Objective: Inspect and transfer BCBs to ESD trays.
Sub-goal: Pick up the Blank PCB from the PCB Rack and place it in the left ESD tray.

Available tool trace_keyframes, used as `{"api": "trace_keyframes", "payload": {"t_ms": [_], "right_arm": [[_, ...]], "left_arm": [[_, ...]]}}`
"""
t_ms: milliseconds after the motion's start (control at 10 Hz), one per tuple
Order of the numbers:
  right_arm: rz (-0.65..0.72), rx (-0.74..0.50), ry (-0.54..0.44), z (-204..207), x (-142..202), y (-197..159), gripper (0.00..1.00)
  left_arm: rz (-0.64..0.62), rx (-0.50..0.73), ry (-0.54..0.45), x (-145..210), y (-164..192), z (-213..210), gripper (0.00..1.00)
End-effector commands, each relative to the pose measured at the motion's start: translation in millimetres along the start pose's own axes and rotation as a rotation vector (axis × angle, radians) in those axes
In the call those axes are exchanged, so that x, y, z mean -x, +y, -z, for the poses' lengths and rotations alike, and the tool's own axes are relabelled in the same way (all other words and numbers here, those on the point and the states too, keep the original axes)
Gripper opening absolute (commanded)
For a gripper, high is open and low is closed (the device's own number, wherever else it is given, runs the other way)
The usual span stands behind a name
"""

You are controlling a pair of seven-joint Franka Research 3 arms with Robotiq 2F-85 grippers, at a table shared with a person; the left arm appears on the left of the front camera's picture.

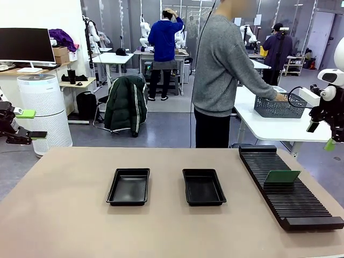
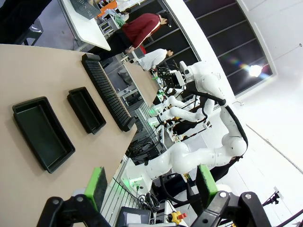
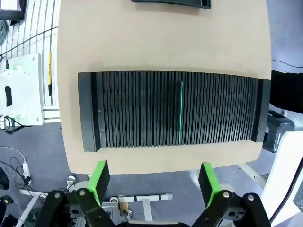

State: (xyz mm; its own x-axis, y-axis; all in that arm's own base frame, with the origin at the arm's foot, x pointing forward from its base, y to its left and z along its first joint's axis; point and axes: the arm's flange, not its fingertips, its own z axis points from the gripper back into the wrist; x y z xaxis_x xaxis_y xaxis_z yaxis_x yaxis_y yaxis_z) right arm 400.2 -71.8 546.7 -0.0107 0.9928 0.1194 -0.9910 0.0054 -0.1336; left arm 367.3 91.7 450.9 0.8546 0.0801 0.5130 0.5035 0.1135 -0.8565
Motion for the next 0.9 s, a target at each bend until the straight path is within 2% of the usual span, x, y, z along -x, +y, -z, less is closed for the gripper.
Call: {"api": "trace_keyframes", "payload": {"t_ms": [0, 800], "right_arm": [[-0.053, 0.040, 0.027, 21, 0, -5, 1.00], [-0.101, 0.108, 0.051, 124, -8, -27, 1.00]], "left_arm": [[-0.008, 0.002, -0.006, 0, 0, -1, 1.00], [-0.008, 0.002, -0.006, 0, 0, -1, 1.00]]}}
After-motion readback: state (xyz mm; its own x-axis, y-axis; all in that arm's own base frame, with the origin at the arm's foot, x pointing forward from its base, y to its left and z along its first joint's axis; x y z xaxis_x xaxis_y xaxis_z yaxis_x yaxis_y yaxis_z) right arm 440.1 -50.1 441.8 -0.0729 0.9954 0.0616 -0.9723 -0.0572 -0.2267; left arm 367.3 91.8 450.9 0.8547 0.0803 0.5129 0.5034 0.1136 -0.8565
